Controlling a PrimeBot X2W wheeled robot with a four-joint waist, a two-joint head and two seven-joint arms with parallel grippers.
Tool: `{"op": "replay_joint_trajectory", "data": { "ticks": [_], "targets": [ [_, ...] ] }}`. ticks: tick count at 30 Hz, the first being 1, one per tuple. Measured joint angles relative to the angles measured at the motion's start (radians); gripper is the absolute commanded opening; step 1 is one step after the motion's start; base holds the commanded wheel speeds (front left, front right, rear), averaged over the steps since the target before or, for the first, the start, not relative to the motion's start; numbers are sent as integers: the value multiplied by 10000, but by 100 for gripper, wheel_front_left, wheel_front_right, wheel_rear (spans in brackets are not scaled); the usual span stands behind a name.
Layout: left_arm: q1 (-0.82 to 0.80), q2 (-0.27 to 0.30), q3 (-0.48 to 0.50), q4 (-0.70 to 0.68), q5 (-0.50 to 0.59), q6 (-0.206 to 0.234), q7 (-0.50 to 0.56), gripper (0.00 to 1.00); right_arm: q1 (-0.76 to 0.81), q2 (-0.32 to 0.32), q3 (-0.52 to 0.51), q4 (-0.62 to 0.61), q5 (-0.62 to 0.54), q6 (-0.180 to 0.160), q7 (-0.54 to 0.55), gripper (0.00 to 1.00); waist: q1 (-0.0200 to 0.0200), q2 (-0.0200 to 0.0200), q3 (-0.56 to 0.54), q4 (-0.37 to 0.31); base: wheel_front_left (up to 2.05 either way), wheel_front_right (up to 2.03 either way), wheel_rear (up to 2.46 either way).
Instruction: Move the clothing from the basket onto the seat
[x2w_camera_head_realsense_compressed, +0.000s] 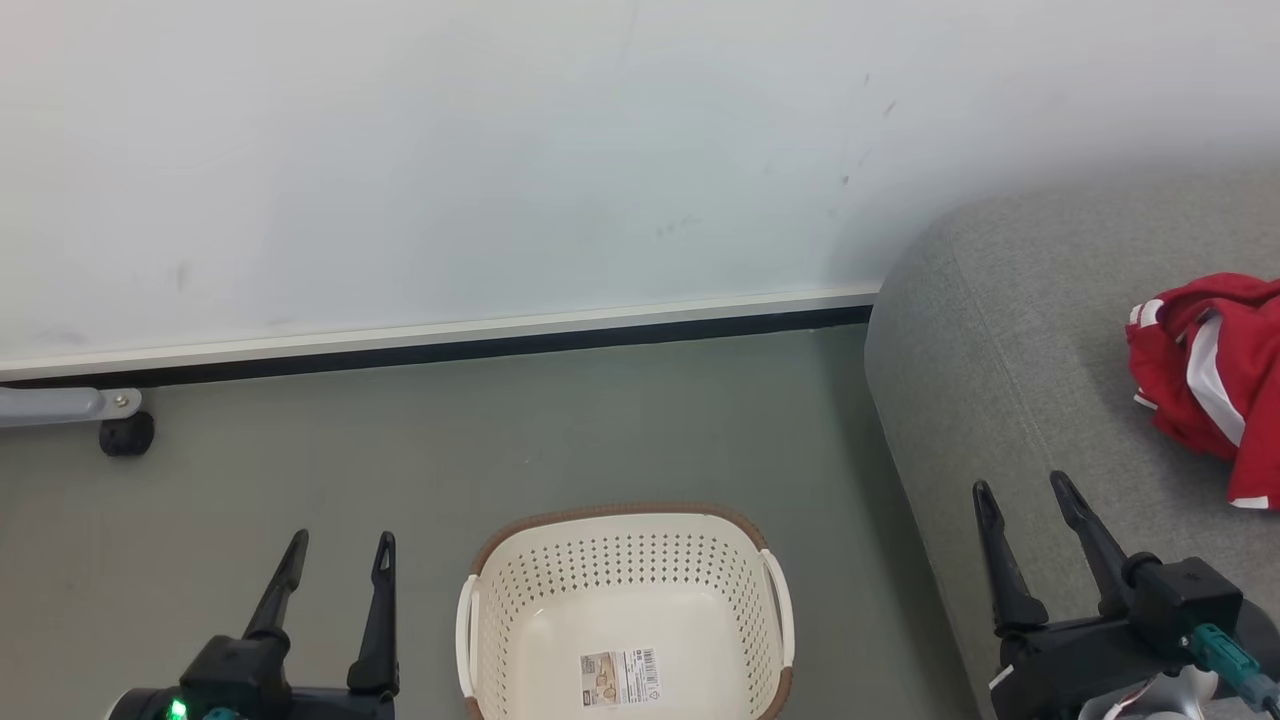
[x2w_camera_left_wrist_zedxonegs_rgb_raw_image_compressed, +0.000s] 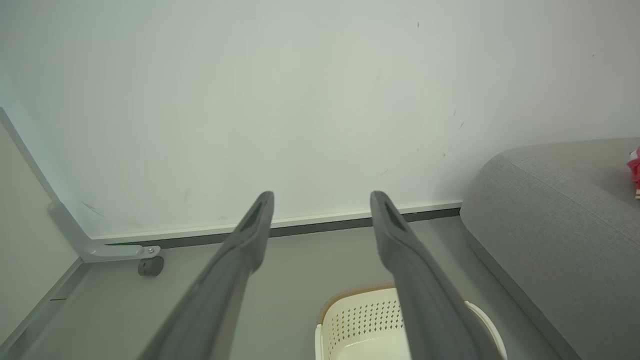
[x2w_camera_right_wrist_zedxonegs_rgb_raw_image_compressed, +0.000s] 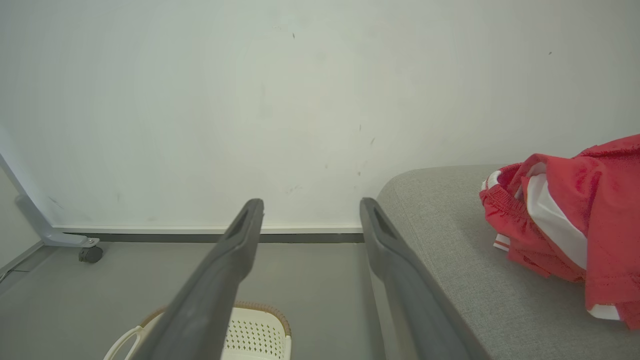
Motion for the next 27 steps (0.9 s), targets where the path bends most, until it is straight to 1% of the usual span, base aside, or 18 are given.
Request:
{"op": "replay_joint_trajectory", "data": {
  "ticks": [27],
  "targets": [
    [125,-205,151,-10,146,8,263,100,416,79,-500,-750,-192,-12,612,100,0,0,7,56,0,0,0]
  ]
}}
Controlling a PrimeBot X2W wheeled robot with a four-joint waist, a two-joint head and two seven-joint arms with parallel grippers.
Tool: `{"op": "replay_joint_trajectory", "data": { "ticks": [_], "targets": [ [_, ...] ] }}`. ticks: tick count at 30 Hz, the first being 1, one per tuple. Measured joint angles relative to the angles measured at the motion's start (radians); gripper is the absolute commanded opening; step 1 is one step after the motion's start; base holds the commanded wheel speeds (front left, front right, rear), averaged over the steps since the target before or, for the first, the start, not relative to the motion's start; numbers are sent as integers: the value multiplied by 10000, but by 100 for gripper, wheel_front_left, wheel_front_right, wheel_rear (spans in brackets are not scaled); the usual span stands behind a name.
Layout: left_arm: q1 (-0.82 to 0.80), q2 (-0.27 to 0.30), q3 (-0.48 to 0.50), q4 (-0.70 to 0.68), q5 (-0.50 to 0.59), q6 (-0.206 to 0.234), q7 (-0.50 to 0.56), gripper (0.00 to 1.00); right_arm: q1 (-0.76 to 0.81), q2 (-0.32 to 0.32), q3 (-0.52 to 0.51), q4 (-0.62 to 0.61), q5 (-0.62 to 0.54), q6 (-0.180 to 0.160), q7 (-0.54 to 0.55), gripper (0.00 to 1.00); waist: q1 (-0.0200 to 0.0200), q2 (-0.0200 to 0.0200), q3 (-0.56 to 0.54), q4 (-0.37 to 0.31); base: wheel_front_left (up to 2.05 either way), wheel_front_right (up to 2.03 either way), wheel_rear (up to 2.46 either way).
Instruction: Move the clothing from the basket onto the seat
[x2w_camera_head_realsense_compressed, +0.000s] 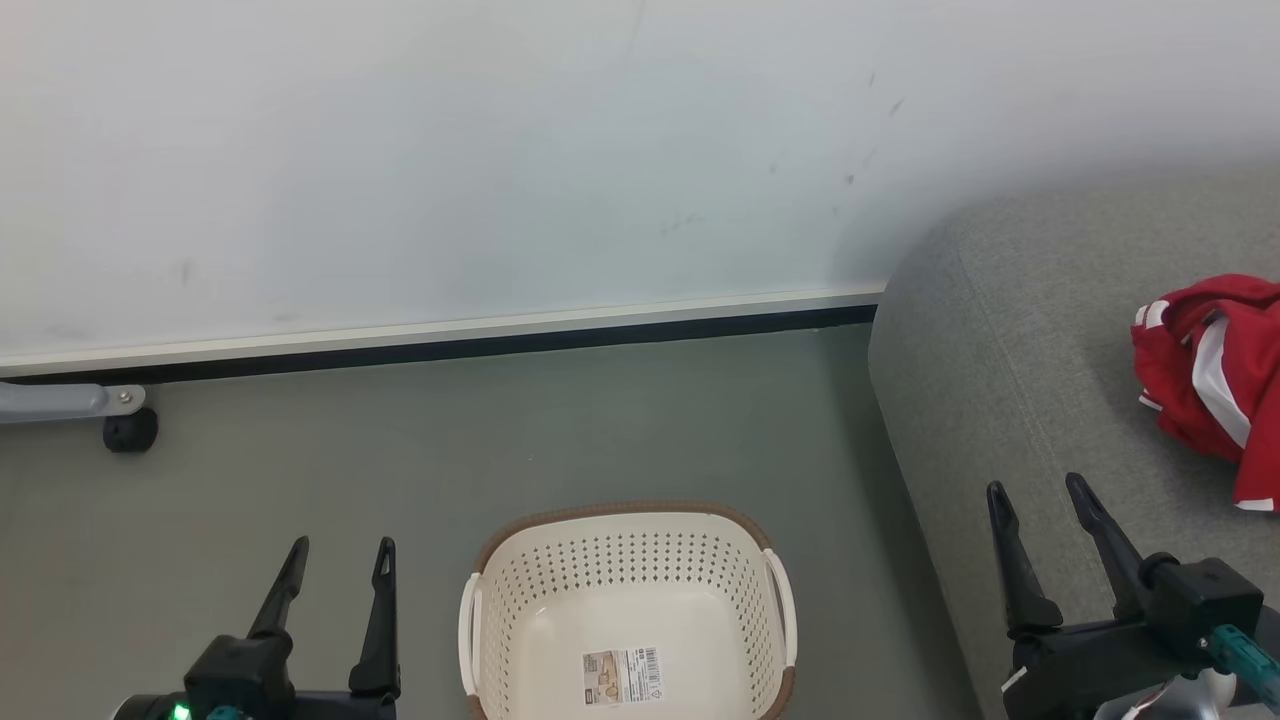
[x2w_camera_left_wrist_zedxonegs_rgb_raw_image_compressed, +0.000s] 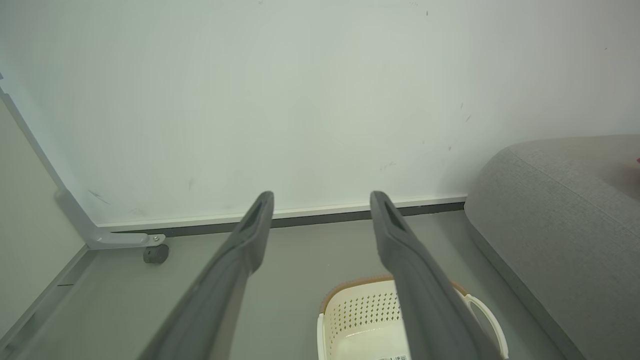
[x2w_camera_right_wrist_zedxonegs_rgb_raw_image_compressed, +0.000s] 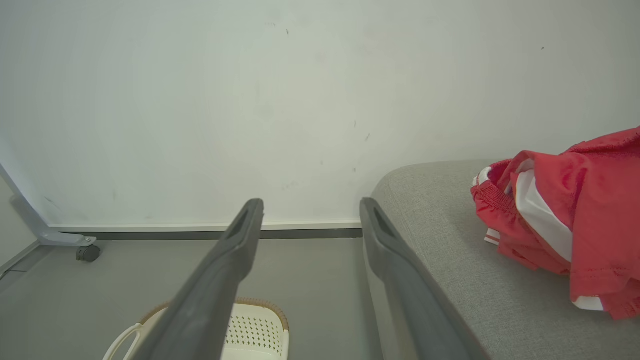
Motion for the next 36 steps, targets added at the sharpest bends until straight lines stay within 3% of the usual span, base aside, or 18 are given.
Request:
{"op": "replay_joint_trajectory", "data": {
  "ticks": [9,10,20,36],
  "targets": [
    [2,-58,63,-2,36,0,58,100,107,73,-159,-199,-159,0,209,100,0,0,60,25,0,0,0],
    [11,-82,46,96,12,-10,61,0,115,105,-136,-109,-159,0,211,0,0,0,61,25,0,0,0],
    [169,-251,184,541,-483,-119,190,0,321,395,-334,345,412,125,332,0,0,0,42,43,0,0,0],
    [-22,-458,650,949,-2888,-543,545,0,278,750,-984,777,2673,518,694,0,0,1,-17,85,0,0,0]
  ]
}}
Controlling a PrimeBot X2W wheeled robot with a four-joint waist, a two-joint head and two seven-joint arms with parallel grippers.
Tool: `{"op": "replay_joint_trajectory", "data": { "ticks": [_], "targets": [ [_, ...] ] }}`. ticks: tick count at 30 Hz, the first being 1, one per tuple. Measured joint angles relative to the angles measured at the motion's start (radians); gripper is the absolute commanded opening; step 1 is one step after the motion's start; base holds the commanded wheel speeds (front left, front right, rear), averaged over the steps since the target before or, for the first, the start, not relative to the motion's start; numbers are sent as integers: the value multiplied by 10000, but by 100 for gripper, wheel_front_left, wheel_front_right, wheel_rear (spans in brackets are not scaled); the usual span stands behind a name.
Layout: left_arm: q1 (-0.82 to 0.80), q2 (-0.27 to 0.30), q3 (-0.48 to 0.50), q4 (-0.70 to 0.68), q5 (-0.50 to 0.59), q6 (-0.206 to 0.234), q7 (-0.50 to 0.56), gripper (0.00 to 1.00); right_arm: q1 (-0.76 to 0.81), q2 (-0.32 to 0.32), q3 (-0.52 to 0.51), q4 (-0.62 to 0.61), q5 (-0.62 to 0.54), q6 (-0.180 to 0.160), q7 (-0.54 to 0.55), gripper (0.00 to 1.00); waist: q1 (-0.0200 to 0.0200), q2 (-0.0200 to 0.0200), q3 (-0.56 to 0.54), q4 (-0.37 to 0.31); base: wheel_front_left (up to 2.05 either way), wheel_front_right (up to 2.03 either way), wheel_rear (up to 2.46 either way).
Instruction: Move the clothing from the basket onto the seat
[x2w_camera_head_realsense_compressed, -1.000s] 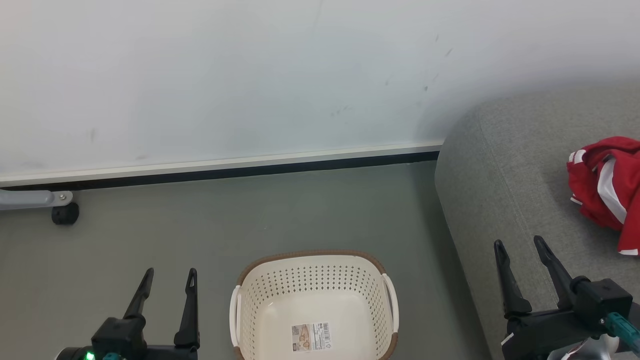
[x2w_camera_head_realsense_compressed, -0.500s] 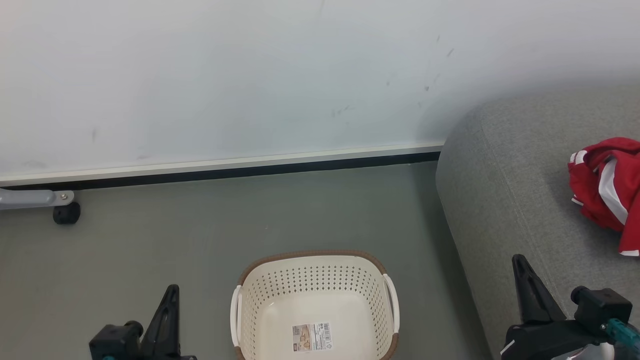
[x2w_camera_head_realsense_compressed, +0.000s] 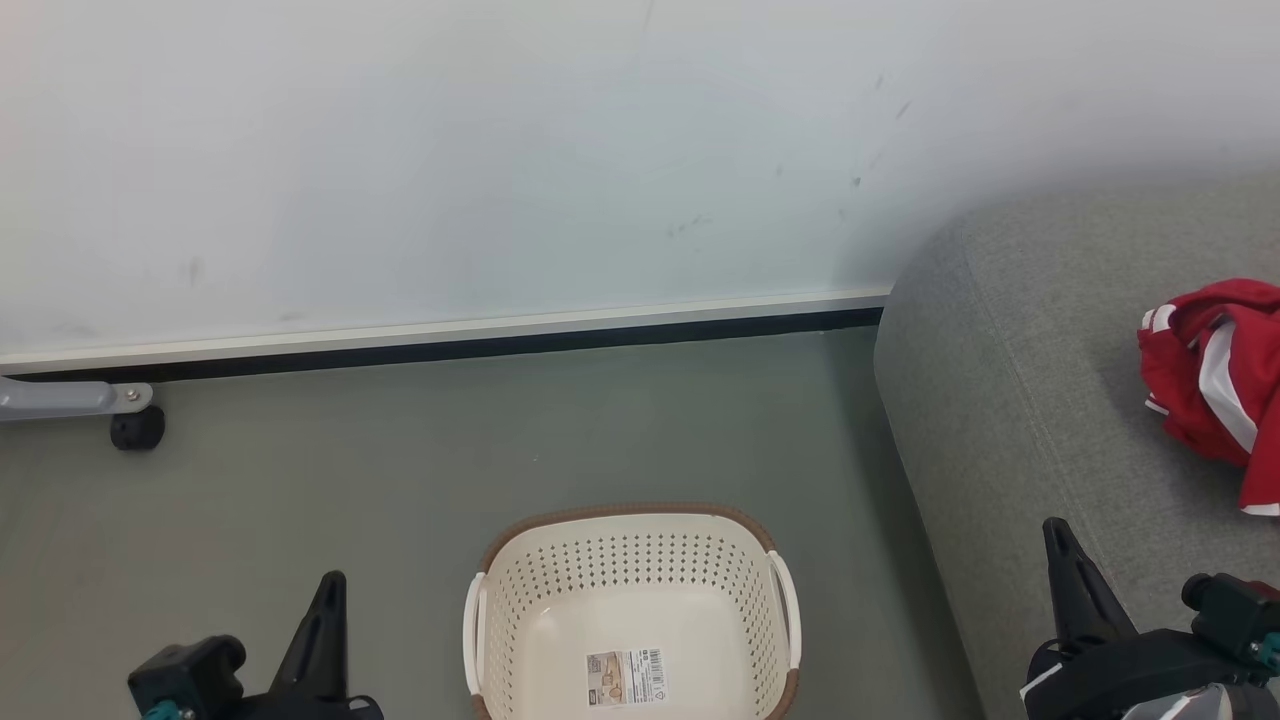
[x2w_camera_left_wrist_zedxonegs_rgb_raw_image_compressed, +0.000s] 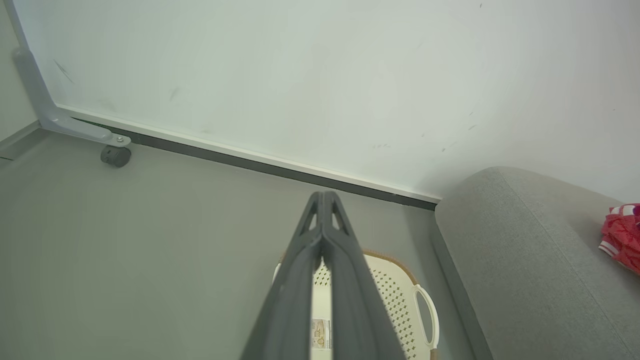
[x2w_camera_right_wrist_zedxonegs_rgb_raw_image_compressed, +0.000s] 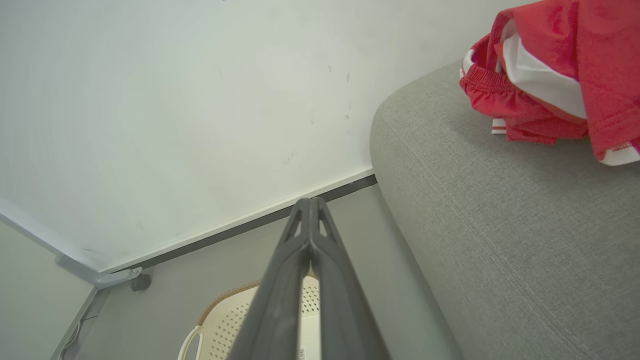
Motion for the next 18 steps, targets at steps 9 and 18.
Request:
{"op": "replay_joint_trajectory", "data": {
  "ticks": [9,18],
  "targets": [
    [-62,-144,268,257,-1239,-186,226,0,-75,190,-366,282,1183,203,180,0,0,0,-33,23,0,0,0],
    [-236,-251,520,439,-2385,-443,384,0,-197,374,-688,493,2245,393,353,0,0,0,-61,43,0,0,0]
  ]
}}
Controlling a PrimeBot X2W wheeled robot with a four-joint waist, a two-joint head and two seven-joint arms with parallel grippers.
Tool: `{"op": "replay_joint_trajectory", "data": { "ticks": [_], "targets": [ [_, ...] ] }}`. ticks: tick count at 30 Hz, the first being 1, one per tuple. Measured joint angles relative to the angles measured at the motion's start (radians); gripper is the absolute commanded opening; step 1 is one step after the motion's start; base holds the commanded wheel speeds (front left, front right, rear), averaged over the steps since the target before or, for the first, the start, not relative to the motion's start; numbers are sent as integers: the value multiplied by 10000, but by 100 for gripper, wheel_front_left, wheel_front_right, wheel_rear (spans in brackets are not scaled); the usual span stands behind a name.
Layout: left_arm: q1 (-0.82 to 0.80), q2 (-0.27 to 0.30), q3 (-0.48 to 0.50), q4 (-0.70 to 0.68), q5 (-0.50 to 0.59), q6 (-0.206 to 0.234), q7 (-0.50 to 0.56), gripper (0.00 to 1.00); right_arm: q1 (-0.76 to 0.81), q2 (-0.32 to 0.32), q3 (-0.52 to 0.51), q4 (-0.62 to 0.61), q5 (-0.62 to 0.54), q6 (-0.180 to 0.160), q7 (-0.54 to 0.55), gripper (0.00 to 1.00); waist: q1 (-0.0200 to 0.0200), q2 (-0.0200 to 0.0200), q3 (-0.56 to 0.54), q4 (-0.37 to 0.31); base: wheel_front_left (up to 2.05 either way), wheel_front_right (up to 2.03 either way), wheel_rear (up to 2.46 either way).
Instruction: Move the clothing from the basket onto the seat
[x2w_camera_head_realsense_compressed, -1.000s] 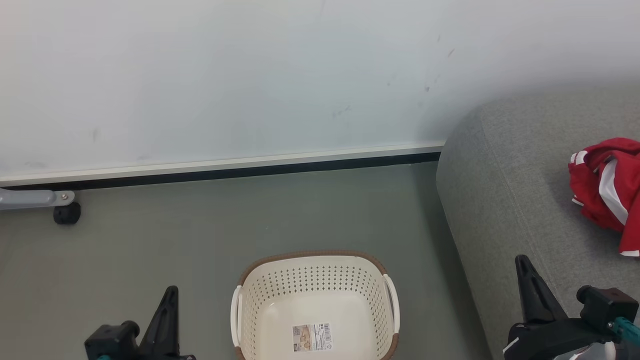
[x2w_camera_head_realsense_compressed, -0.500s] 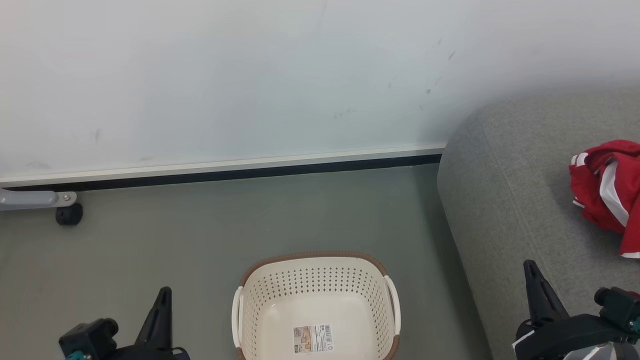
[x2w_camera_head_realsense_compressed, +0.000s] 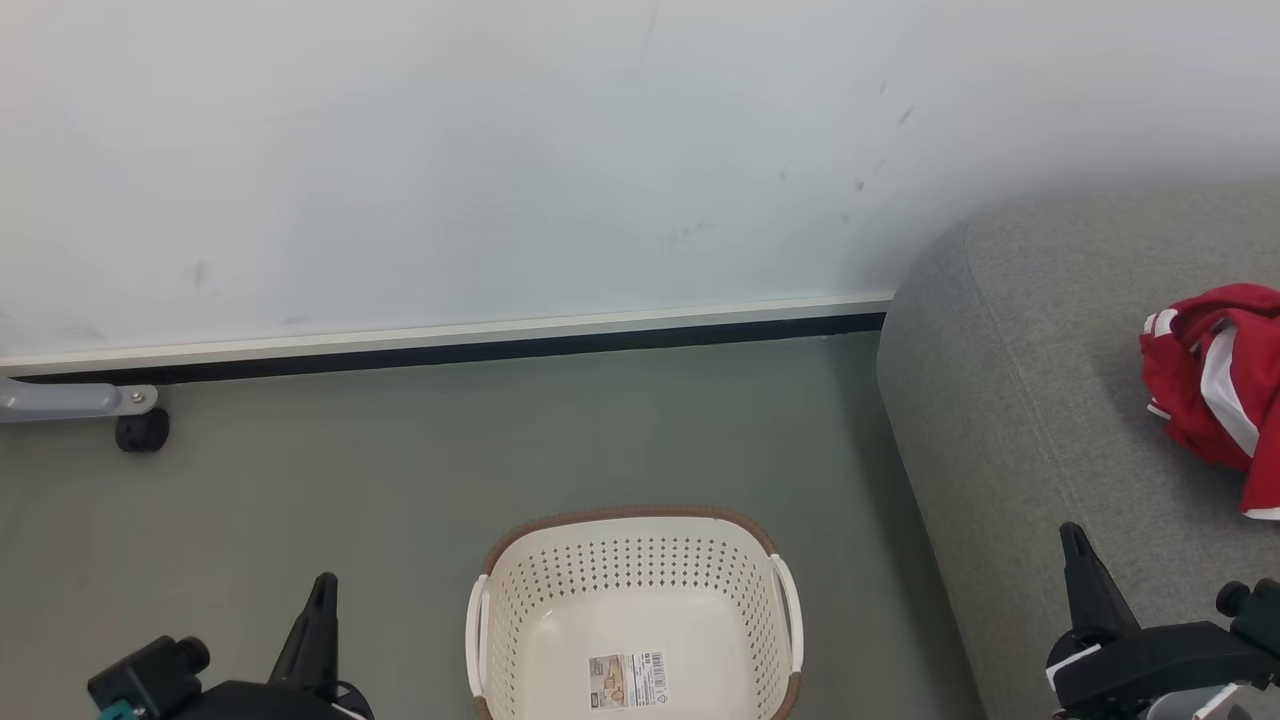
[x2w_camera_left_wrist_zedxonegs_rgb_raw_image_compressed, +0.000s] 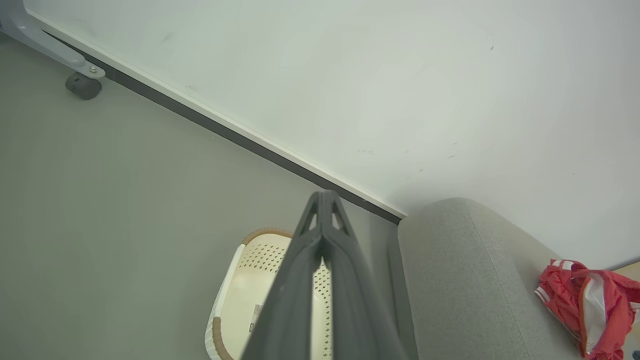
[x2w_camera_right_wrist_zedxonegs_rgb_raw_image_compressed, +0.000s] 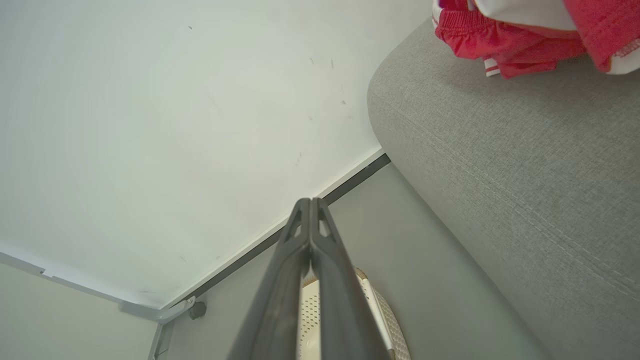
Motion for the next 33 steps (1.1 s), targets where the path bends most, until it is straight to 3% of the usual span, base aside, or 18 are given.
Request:
{"op": "replay_joint_trajectory", "data": {
  "ticks": [33],
  "targets": [
    [-558,-437,949,922,-4418,-802,627,0,-260,706,-1300,991,4324,869,619,0,0,0,-118,83,0,0,0]
  ]
}}
